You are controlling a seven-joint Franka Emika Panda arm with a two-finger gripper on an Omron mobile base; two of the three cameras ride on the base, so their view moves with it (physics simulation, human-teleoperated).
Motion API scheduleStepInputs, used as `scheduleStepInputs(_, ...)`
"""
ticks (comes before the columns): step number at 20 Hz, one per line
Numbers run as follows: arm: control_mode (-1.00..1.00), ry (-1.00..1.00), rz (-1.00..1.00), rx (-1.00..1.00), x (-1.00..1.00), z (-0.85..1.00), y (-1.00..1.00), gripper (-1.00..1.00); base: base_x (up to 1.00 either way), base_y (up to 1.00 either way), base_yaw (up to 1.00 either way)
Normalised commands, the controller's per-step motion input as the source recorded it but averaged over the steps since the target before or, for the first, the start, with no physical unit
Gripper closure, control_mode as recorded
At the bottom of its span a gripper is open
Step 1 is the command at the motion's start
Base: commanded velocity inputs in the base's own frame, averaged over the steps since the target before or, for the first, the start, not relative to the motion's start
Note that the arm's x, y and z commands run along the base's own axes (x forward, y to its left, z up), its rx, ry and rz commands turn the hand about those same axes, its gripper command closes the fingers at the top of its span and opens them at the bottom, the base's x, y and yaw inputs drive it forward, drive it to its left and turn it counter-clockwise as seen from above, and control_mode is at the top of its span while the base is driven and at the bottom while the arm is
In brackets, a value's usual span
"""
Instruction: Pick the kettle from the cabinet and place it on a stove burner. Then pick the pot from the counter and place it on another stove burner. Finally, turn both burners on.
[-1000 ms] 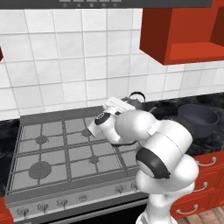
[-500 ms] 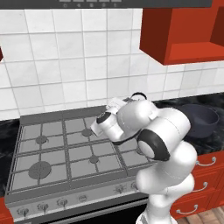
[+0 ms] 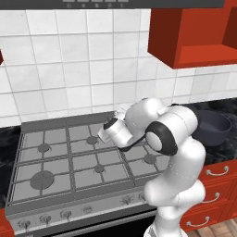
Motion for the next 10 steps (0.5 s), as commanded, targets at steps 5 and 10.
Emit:
scheduleStepInputs(5, -1.0, -0.11, 0.0, 0.0, 0.16, -0.33, -0.17, 1.0, 0.0, 0.0, 0.0)
scheduleStepInputs(10, -1.0, -0.15, 0.0, 0.0, 0.15, -0.35, -0.17, 1.0, 0.0, 0.0, 0.0)
